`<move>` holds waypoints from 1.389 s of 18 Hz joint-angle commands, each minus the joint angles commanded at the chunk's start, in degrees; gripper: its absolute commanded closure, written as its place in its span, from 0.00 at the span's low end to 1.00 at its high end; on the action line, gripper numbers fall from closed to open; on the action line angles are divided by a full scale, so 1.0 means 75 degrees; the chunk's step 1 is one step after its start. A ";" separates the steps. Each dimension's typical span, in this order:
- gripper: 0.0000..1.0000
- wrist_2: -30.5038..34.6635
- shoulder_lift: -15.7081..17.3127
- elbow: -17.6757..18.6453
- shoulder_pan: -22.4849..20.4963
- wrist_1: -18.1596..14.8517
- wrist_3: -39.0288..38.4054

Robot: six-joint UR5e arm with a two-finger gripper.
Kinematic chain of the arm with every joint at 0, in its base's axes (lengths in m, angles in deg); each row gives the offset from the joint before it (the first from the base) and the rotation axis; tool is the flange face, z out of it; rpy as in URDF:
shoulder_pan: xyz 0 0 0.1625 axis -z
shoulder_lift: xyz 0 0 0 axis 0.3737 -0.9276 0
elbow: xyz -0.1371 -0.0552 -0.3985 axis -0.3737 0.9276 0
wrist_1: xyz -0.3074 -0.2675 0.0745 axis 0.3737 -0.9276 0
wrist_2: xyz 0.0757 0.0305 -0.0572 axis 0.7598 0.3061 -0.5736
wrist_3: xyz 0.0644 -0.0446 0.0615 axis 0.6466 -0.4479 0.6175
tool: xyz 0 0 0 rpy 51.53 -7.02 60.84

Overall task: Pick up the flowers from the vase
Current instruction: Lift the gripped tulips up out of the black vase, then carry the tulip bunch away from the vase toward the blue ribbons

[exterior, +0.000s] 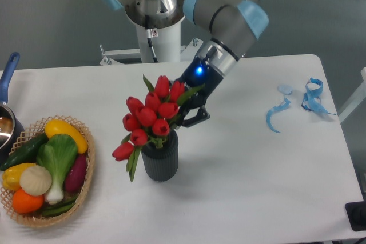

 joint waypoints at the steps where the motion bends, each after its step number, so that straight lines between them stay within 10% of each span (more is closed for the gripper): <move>1: 0.65 -0.0105 0.0082 -0.0047 0.0000 0.0000 -0.0199; 15: 0.65 -0.0376 0.0528 -0.0972 -0.0152 -0.0012 -0.1818; 25: 0.65 -0.0434 -0.0103 -0.1207 -0.1721 0.0012 -0.1291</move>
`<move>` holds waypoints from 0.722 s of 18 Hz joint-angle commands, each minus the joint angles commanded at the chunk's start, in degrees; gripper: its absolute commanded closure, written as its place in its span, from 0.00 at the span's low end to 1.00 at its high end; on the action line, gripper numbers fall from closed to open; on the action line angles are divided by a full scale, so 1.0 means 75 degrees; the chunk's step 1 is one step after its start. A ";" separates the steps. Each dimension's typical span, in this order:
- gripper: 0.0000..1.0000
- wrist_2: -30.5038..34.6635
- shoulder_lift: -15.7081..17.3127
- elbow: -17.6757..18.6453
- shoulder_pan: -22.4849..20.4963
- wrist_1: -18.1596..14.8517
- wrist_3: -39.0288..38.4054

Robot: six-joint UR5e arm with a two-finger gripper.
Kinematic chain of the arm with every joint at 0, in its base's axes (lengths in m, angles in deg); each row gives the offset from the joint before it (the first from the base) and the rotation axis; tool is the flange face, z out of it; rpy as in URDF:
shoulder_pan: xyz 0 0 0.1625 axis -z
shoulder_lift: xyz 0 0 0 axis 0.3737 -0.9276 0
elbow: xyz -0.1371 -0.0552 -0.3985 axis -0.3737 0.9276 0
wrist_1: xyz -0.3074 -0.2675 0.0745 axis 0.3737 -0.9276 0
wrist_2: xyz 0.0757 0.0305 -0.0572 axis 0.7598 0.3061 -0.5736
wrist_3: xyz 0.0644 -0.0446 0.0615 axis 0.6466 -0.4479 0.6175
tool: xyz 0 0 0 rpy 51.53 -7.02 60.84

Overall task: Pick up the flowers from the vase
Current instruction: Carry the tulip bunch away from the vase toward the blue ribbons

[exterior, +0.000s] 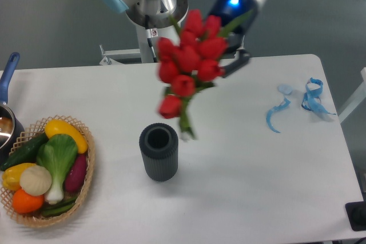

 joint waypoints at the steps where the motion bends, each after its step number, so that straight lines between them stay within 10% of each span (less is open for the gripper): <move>1: 0.65 0.0000 -0.0036 -0.0116 -0.0199 0.0012 0.0058; 13: 0.65 -0.0012 -0.0271 -0.0165 -0.0540 0.0023 0.0094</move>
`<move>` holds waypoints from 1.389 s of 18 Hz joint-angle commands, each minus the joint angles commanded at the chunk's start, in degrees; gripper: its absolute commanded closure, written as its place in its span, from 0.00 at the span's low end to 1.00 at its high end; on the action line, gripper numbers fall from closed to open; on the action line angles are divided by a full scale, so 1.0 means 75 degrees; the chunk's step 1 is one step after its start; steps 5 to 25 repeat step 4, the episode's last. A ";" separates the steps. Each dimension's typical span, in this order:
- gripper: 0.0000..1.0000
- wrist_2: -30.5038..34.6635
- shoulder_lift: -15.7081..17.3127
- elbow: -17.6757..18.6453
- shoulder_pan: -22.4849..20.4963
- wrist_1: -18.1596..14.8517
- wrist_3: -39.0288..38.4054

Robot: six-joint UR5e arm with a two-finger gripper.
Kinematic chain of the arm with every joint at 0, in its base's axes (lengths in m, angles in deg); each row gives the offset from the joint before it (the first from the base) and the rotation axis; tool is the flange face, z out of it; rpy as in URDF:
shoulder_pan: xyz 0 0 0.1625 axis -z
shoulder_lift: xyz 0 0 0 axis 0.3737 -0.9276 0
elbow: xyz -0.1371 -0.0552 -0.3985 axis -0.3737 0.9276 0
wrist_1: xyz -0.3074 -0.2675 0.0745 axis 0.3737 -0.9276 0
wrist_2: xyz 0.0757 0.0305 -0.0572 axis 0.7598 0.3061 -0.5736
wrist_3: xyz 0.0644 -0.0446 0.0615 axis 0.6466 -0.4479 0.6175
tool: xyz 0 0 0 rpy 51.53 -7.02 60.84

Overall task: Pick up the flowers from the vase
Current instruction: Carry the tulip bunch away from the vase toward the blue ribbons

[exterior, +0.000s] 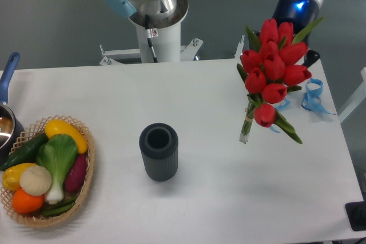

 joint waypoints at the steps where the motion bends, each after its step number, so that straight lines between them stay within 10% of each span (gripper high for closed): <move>1: 0.65 0.0000 0.0012 0.0000 -0.0012 -0.0012 0.0035; 25: 0.65 0.0000 0.0000 0.0000 -0.0012 -0.0012 0.0047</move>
